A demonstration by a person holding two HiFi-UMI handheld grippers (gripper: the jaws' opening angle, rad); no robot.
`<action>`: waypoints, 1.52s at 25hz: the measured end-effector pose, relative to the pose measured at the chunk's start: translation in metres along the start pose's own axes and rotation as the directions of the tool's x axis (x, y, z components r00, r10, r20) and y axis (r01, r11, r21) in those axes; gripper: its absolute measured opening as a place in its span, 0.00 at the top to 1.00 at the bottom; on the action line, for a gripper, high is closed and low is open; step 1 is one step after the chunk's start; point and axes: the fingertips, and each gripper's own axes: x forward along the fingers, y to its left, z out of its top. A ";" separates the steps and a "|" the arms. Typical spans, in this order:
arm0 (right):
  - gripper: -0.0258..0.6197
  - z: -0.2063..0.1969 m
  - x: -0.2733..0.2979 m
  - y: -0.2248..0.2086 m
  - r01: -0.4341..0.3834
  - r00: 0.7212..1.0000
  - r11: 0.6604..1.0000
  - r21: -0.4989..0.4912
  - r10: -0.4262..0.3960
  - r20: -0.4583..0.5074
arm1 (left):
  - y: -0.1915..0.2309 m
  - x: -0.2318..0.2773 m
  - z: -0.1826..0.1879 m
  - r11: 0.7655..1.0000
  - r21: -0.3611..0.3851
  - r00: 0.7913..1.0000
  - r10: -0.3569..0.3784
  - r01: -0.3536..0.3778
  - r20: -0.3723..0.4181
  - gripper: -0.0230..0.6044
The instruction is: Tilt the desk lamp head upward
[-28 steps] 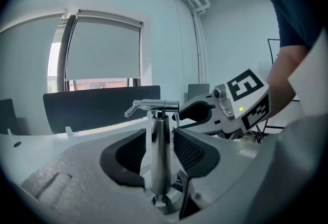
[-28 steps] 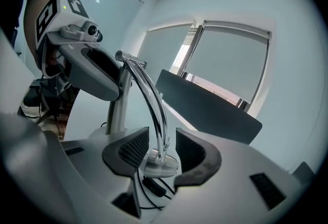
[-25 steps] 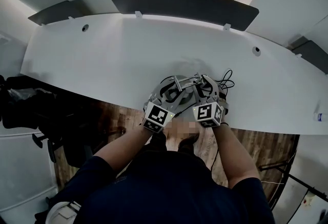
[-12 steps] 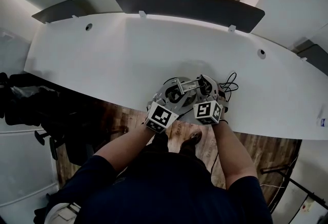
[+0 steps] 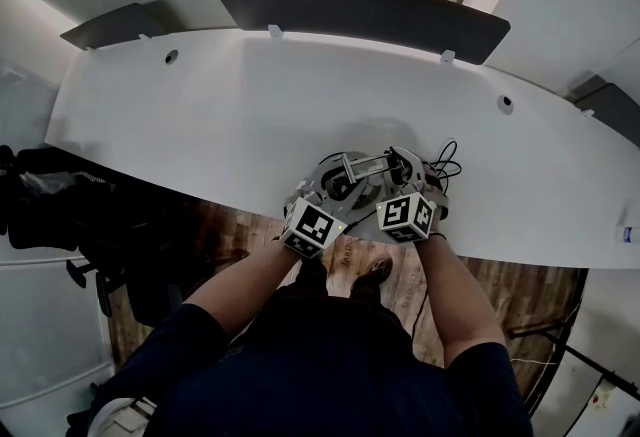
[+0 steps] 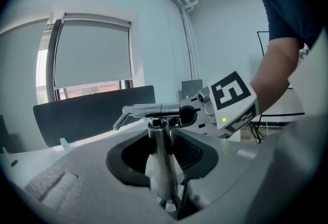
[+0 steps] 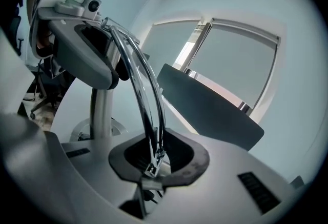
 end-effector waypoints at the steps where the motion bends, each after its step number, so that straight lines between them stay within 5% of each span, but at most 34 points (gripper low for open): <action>1: 0.88 -0.002 -0.001 0.001 -0.007 1.000 1.000 -0.017 0.007 -0.005 | -0.001 0.000 -0.001 1.000 0.005 1.000 -0.003 0.003 -0.010 0.76; 7: 0.88 0.001 -0.015 -0.018 0.058 0.998 0.992 -0.114 -0.061 -0.023 | -0.006 0.002 -0.003 1.000 0.014 1.000 -0.013 0.013 -0.004 0.76; 14: 0.87 0.010 -0.029 -0.043 0.111 0.990 0.945 -0.308 -0.134 -0.053 | -0.008 0.005 -0.004 1.000 0.011 1.000 -0.010 0.010 -0.011 0.76; 24: 0.87 0.037 -0.050 -0.066 0.160 0.967 0.828 -0.537 -0.240 -0.081 | -0.009 0.002 -0.002 1.000 0.021 1.000 -0.005 0.006 -0.015 0.76; 38: 0.83 0.078 -0.072 -0.080 0.161 0.944 0.688 -0.708 -0.316 -0.093 | -0.012 0.005 -0.005 0.999 0.041 1.000 -0.029 0.029 -0.001 0.76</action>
